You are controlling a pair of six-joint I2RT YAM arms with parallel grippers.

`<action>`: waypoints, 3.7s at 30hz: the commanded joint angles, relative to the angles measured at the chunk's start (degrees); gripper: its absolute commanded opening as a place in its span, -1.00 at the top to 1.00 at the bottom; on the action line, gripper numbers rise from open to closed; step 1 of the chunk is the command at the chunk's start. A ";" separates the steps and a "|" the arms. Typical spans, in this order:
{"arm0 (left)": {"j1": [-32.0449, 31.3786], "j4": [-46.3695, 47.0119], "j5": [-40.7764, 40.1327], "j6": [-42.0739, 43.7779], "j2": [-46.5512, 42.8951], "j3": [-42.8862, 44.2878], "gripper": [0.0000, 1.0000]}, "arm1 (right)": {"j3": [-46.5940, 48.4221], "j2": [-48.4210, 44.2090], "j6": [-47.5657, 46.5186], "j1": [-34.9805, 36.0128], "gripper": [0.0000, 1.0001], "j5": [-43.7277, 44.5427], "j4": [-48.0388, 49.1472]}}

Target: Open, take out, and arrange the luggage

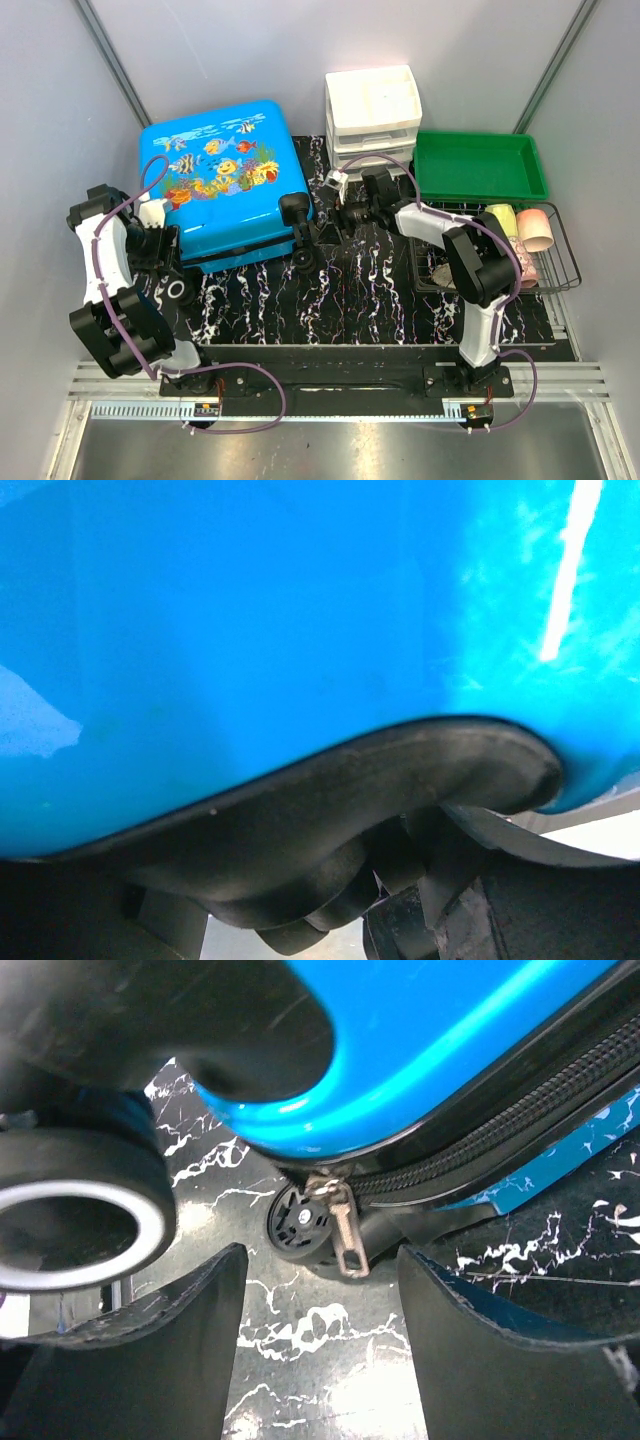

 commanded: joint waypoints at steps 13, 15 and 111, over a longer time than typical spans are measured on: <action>0.59 3.79 -2.90 -0.25 2.57 2.00 0.10 | 4.94 0.71 -0.08 -0.19 1.00 -2.55 0.13; 1.12 3.79 -2.99 0.02 3.27 2.61 0.17 | 4.41 -1.13 -2.29 -0.45 1.00 -0.70 -1.45; -50.81 12.15 -3.44 -7.73 -12.89 -12.85 1.00 | -3.85 -3.25 -1.77 20.20 1.00 36.93 23.32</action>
